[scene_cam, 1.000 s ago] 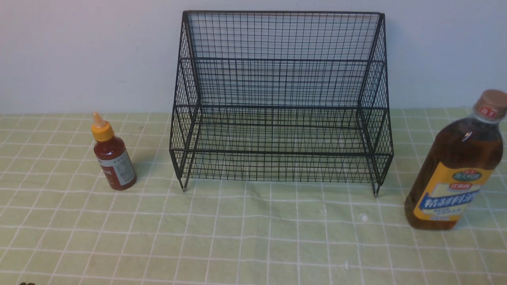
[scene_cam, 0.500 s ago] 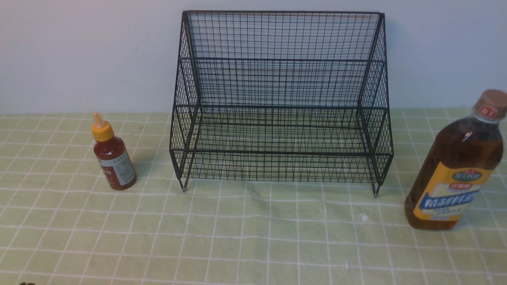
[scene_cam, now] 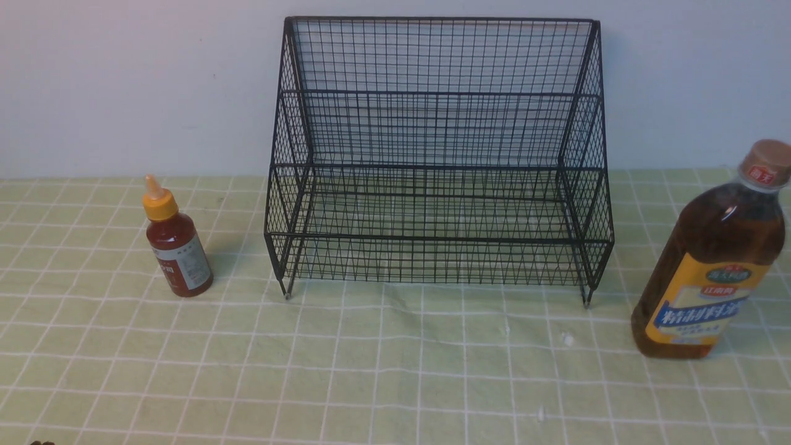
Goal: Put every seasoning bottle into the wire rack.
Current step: Use the right arm to grab the condiment bottle closest to it
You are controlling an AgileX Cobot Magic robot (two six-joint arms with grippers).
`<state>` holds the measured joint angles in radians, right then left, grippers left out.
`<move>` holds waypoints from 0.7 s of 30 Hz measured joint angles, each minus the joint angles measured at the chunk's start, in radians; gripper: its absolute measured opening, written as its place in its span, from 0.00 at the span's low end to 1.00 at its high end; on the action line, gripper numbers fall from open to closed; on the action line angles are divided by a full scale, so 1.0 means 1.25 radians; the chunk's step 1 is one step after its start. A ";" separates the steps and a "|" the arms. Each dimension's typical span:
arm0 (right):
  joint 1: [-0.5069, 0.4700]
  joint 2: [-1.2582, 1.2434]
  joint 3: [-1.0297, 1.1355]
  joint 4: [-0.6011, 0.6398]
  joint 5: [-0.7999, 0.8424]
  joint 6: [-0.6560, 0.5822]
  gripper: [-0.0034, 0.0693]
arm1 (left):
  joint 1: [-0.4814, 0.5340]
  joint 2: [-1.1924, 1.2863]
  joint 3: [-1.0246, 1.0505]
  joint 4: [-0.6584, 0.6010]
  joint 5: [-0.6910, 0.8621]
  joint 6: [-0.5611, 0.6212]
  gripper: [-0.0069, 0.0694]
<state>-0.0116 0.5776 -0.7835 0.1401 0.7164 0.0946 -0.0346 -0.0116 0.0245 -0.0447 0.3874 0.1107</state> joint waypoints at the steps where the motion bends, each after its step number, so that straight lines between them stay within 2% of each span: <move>1: 0.000 0.033 -0.043 -0.005 0.028 -0.010 0.05 | 0.000 0.000 0.000 0.000 0.000 0.000 0.08; 4: 0.000 0.193 -0.195 -0.017 0.154 -0.042 0.15 | 0.000 0.000 0.000 0.000 0.000 0.000 0.08; 5: 0.000 0.211 -0.204 -0.017 0.161 -0.043 0.15 | 0.000 0.000 0.000 0.000 0.000 0.000 0.08; 7: 0.000 0.310 -0.313 -0.016 0.227 -0.057 0.28 | 0.000 0.000 0.000 0.000 0.000 0.000 0.08; 10: 0.000 0.411 -0.380 -0.012 0.257 -0.076 0.44 | 0.000 0.000 0.000 0.000 0.000 0.000 0.08; 11: 0.000 0.417 -0.384 -0.010 0.257 -0.076 0.47 | 0.000 0.000 0.000 0.000 0.000 0.000 0.08; 16: 0.000 0.549 -0.410 -0.005 0.266 -0.083 0.74 | 0.000 0.000 0.000 0.000 0.000 0.000 0.08; 19: 0.000 0.589 -0.411 0.001 0.276 -0.083 0.84 | 0.000 0.000 0.000 0.000 0.000 0.000 0.08; 21: 0.000 0.601 -0.411 0.009 0.277 -0.088 0.86 | 0.000 0.000 0.000 0.000 0.000 0.000 0.08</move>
<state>-0.0116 1.3288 -1.2969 0.1520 1.0621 -0.0149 -0.0346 -0.0116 0.0245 -0.0447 0.3874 0.1107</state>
